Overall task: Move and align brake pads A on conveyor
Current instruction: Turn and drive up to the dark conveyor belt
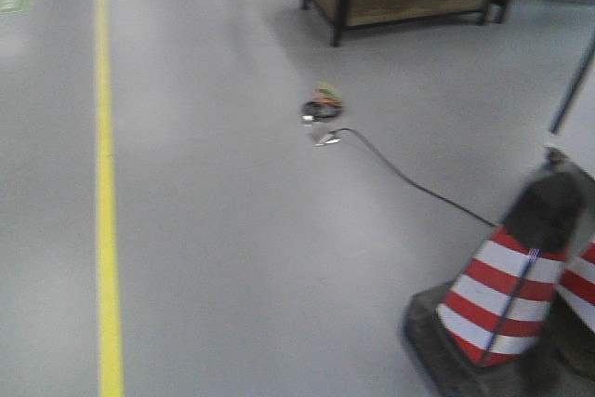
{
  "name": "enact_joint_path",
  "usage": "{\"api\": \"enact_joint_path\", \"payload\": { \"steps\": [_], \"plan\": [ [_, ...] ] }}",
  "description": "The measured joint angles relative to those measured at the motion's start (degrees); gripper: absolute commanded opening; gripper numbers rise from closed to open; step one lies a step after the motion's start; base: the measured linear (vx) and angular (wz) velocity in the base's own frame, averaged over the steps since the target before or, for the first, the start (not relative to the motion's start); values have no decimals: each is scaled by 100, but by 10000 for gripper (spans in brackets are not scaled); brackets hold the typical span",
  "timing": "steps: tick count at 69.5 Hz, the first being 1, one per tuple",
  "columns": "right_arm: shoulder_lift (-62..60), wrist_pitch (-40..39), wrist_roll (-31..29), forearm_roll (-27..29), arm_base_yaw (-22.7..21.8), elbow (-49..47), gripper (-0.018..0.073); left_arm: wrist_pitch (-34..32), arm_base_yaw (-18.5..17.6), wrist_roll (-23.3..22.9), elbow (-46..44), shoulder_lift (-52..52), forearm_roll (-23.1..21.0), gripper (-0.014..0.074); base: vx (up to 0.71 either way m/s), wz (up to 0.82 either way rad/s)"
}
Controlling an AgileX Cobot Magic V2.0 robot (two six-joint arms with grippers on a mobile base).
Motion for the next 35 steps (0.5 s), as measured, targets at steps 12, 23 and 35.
{"api": "enact_joint_path", "payload": {
  "steps": [12,23,35],
  "plan": [
    [0,0,0,0,0,0,-4,0,0,0,0,0,0,-6,22,-86],
    [0,0,0,0,0,0,-4,0,0,0,0,0,0,-6,20,-78],
    [0,0,0,0,0,0,-4,0,0,0,0,0,0,-6,19,-72]
  ]
}}
